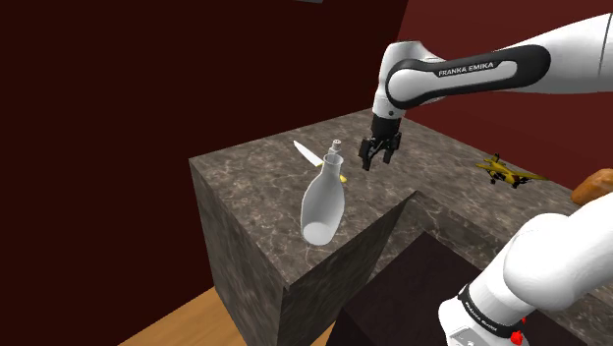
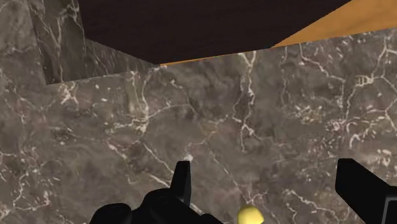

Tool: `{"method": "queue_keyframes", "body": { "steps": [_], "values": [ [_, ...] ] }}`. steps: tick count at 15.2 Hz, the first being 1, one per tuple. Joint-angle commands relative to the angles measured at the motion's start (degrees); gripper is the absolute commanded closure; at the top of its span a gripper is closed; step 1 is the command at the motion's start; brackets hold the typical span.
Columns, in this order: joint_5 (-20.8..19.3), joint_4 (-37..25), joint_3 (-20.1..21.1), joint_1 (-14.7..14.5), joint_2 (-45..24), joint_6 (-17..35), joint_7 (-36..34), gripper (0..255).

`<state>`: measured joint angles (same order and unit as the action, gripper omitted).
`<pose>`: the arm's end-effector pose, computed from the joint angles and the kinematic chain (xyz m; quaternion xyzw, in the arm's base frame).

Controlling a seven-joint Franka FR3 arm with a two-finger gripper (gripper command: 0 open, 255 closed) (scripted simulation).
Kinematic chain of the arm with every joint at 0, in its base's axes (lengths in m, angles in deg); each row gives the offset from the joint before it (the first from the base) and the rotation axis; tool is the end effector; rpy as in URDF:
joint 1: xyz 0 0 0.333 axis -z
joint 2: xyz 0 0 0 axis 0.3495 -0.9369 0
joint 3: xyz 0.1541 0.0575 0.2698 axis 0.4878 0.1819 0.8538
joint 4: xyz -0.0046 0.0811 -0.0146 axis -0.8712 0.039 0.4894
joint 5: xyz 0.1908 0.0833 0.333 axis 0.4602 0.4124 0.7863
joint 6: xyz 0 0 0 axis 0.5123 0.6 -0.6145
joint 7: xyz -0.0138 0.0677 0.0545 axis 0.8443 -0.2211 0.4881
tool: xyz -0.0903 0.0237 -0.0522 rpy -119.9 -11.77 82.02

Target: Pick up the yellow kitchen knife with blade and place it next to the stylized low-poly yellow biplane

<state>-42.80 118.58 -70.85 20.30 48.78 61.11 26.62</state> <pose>0.4415 -0.0040 0.4545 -0.9968 0.0523 0.0603 0.0066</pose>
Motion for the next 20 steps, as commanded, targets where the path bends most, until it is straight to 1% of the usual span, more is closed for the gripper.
{"method": "queue_keyframes", "body": {
  "steps": [1,8,14,20],
  "values": [
    [-0.4,-2.5,0.1,0.0,-4.6,3.0,0.1,0],
    [-2.1,-12.8,0.6,-0.3,-18.8,9.9,-0.2,0],
    [-3.7,-24.0,0.7,-0.6,-30.6,12.9,-0.6,0],
    [-3.8,-21.9,0.6,-0.6,-32.6,17.0,-0.7,0]
  ]
}}
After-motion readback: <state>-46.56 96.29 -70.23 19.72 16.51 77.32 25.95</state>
